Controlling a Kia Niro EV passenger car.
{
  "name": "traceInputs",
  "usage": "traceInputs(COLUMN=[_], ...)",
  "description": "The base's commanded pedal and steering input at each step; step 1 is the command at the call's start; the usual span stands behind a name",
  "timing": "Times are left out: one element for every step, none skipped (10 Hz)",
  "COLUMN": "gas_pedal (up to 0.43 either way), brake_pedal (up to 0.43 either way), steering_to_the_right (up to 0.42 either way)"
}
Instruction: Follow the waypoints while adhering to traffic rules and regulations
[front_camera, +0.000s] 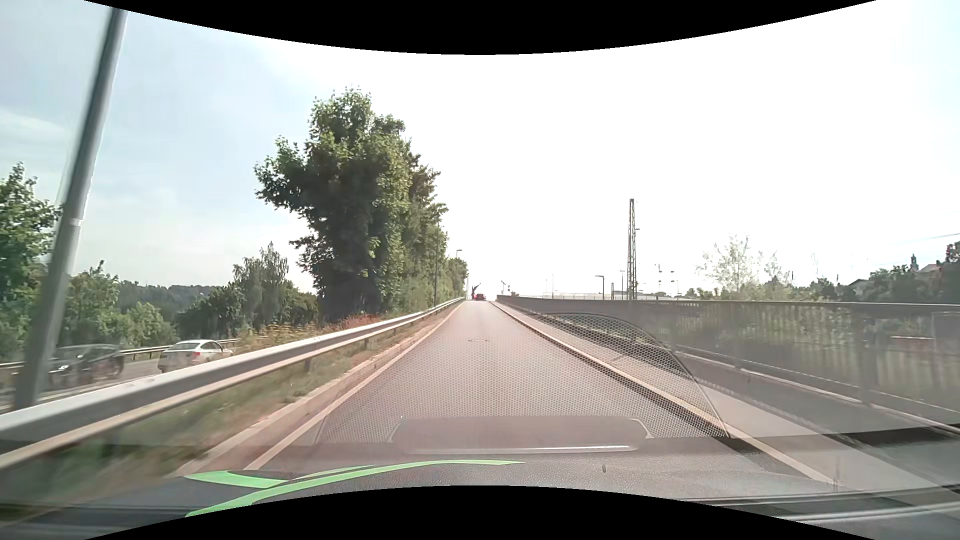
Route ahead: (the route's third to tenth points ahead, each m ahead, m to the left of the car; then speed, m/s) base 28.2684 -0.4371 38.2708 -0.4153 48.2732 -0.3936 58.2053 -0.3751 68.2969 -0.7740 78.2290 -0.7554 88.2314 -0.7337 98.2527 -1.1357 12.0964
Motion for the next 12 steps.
traceInputs(gas_pedal=[0.098,0.118,0.13,0.13,0.13,0.138,0.15,0.15,0.15,0.157,0.157,0.169], brake_pedal=[0.0,0.0,0.0,0.0,0.0,0.0,0.0,0.0,0.0,0.0,0.0,0.0], steering_to_the_right=[-0.001,-0.001,-0.001,-0.001,-0.001,-0.001,-0.001,-0.001,0.0,-0.001,0.0,0.0])
